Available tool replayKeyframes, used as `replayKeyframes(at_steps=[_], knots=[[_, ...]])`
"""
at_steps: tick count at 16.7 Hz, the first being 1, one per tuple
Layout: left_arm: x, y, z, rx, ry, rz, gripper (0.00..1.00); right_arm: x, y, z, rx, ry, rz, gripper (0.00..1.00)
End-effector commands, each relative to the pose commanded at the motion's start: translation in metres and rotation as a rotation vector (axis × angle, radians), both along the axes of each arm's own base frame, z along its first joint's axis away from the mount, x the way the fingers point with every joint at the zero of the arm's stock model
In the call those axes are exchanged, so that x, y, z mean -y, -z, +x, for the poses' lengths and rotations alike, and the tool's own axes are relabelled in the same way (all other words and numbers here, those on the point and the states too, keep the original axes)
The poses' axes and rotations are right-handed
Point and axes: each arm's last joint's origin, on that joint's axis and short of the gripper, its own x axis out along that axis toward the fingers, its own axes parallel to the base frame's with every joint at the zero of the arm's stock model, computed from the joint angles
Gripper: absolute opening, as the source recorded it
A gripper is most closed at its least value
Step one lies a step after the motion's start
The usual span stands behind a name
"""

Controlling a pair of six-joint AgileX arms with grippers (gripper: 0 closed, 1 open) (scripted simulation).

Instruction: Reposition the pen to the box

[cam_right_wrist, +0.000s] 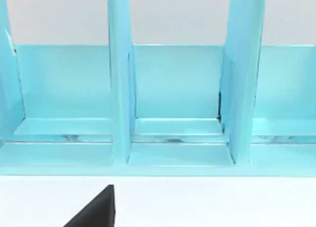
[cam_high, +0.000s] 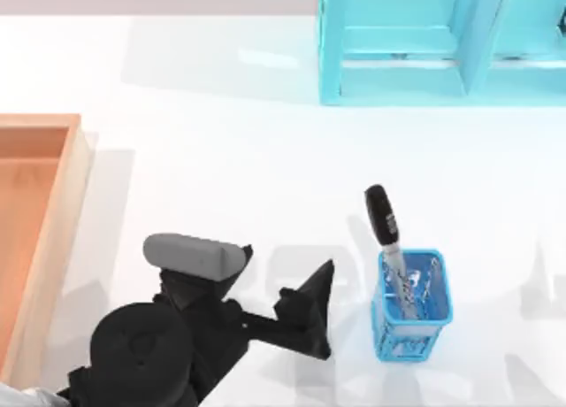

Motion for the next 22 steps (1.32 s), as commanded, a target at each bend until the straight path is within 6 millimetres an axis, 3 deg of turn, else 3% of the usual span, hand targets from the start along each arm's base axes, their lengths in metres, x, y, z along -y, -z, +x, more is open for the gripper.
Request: replayKeyframes(at_steps=[5, 13, 16, 22], knots=[[0.034, 0.024, -0.024, -0.048, 0.089, -0.07, 1.0, 0.0, 0.0, 0.0, 0.0, 0.0, 0.0, 1.0], [0.038, 0.027, -0.027, -0.053, 0.099, -0.083, 1.0, 0.0, 0.0, 0.0, 0.0, 0.0, 0.0, 1.0], [0.052, 0.03, -0.016, -0.053, 0.101, -0.085, 1.0, 0.0, 0.0, 0.0, 0.0, 0.0, 0.0, 1.0], [0.099, 0.041, 0.031, -0.05, 0.101, -0.089, 1.0, 0.0, 0.0, 0.0, 0.0, 0.0, 0.0, 1.0]])
